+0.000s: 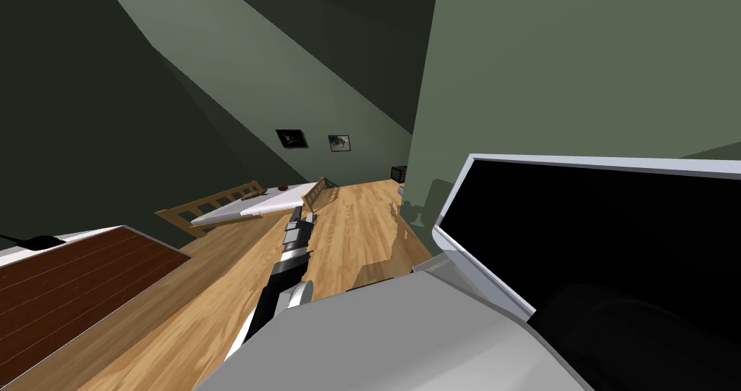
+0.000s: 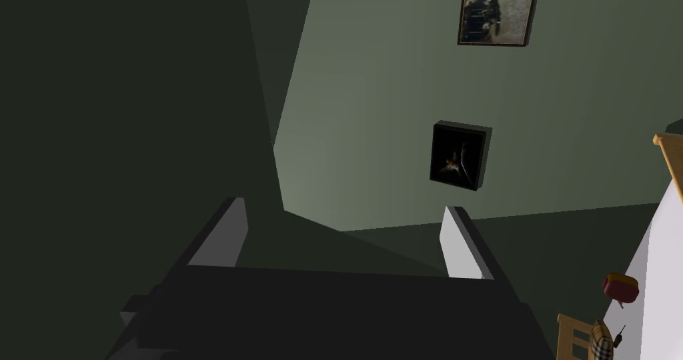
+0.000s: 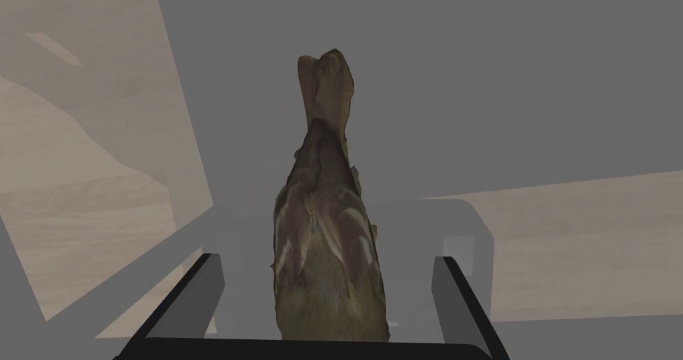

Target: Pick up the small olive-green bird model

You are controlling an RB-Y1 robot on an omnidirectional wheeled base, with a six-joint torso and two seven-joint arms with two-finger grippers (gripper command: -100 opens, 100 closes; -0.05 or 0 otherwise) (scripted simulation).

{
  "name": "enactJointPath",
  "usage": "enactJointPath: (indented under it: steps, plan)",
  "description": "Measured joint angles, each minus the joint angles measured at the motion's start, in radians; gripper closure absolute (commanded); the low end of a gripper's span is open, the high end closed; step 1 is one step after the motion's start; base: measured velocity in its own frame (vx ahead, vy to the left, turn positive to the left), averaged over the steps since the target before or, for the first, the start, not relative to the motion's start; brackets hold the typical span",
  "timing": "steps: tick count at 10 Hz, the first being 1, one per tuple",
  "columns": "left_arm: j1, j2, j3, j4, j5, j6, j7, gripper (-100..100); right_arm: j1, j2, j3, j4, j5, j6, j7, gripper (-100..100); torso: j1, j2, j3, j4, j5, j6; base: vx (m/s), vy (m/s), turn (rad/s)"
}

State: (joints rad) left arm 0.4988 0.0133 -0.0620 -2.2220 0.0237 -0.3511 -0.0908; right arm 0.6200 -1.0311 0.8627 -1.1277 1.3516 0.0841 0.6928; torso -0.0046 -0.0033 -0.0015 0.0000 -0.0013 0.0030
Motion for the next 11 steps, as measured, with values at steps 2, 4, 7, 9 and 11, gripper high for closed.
enactJointPath:
  steps: [2, 4, 7, 9, 11]
  plan:
    - [0.0, 0.0, 0.0, 0.0, 0.0, 0.0, 0.0, 0, 0.0, -0.001, 0.0, 0.0, 0.0, 0.0, 0.001, 100, 0.0, -0.001, -0.001, 0.0, 0.0, 0.0, 0.0, 0.0, 0.0]
    - [0.0, 0.0, 0.0, 0.0, 0.0, 0.0, 0.0, 0, 0.0, 0.0, 0.0, 0.0, 0.0, 0.0, 0.0, 100, 0.0, -0.001, -0.001, 0.0, 0.0, 0.0, 0.0, 0.0, 0.0]
    - [0.0, 0.0, 0.0, 0.0, 0.0, 0.0, 0.0, 0, 0.009, -0.015, -0.003, -0.016, 0.004, 0.0, -0.004, 100, 0.001, -0.002, -0.001, -0.001, 0.0, 0.001, 0.021, 0.011, -0.056]
    - [0.0, 0.0, 0.0, 0.0, 0.0, 0.0, 0.0, 0, 0.029, -0.047, -0.006, -0.052, 0.012, 0.002, -0.013, 100, 0.002, -0.004, -0.002, -0.001, 0.0, 0.0, 0.037, 0.016, -0.055]
    - [0.0, 0.0, 0.0, 0.0, 0.0, 0.0, 0.0, 0, 0.036, -0.069, 0.0, -0.074, 0.003, 0.005, -0.015, 0, 0.001, -0.003, -0.002, -0.001, 0.0, 0.0, 0.007, 0.004, -0.005]
